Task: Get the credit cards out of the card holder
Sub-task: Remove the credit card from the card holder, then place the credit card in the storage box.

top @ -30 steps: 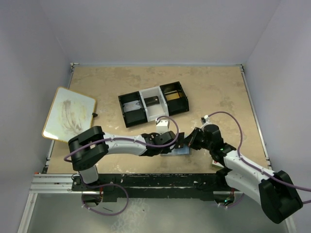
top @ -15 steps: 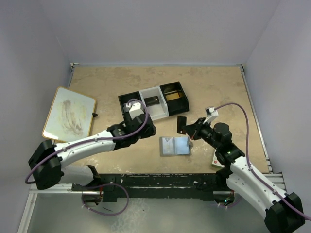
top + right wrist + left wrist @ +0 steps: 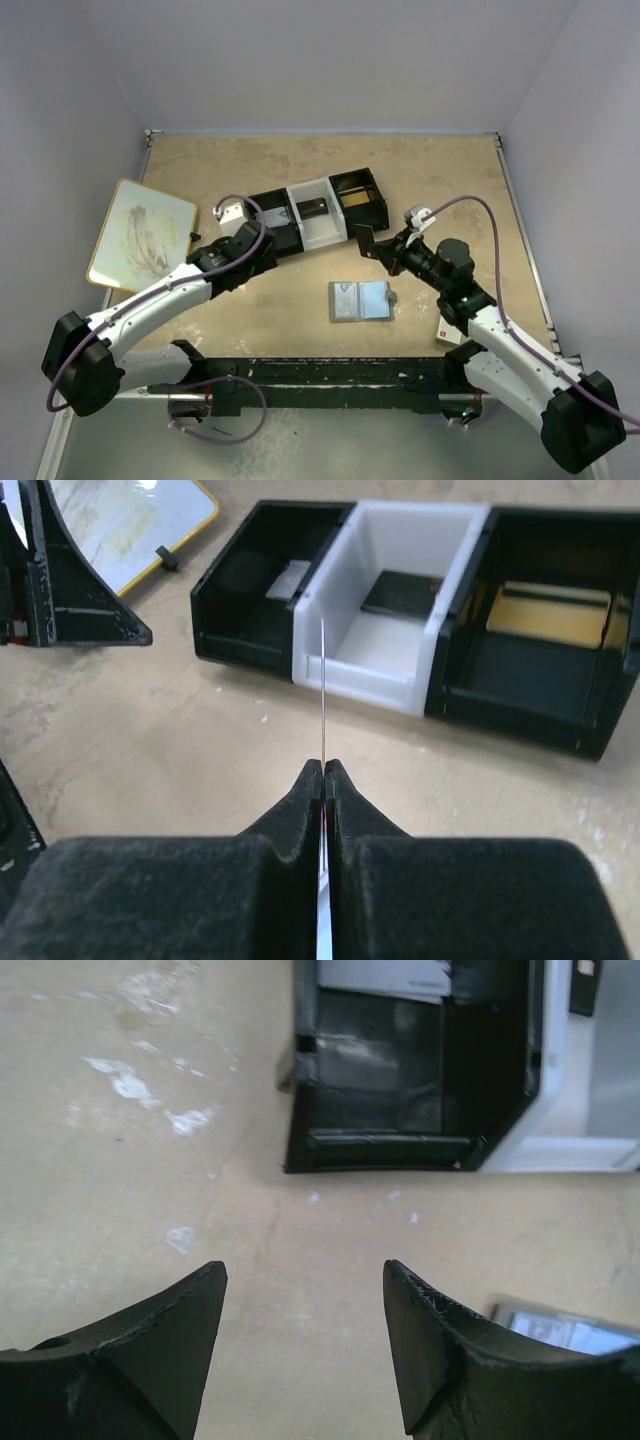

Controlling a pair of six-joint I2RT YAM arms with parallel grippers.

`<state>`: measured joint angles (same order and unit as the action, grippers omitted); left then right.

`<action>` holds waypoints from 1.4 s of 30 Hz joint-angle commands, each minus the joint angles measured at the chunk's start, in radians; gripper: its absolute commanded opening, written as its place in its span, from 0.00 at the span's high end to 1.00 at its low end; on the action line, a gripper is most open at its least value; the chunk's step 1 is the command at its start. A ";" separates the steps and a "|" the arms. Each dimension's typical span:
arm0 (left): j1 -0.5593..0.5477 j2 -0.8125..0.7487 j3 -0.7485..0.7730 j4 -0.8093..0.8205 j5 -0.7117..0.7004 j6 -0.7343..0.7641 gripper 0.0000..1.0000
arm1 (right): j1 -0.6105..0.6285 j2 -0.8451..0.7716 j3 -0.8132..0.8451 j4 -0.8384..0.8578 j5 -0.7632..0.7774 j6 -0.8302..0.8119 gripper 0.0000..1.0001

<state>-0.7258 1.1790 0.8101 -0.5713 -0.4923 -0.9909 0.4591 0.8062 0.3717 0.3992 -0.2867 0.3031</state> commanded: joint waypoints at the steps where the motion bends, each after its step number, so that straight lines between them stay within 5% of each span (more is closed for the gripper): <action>1: 0.084 -0.050 0.066 -0.116 -0.110 0.066 0.37 | 0.008 0.091 0.112 0.187 -0.169 -0.257 1.00; 9: 0.242 -0.095 0.100 -0.215 -0.263 0.129 0.35 | 0.013 0.373 0.428 -0.019 -0.098 -0.596 1.00; 25: 0.247 -0.203 0.086 -0.206 -0.316 0.207 0.34 | 0.030 0.856 0.853 -0.264 -0.259 -1.127 1.00; 42: 0.247 -0.215 0.086 -0.199 -0.312 0.216 0.33 | 0.122 1.196 1.105 -0.324 0.031 -1.274 1.00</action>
<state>-0.4843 0.9668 0.8661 -0.7864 -0.7868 -0.7967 0.5716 1.9972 1.4017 0.0414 -0.3435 -0.9146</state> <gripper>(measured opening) 0.665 0.008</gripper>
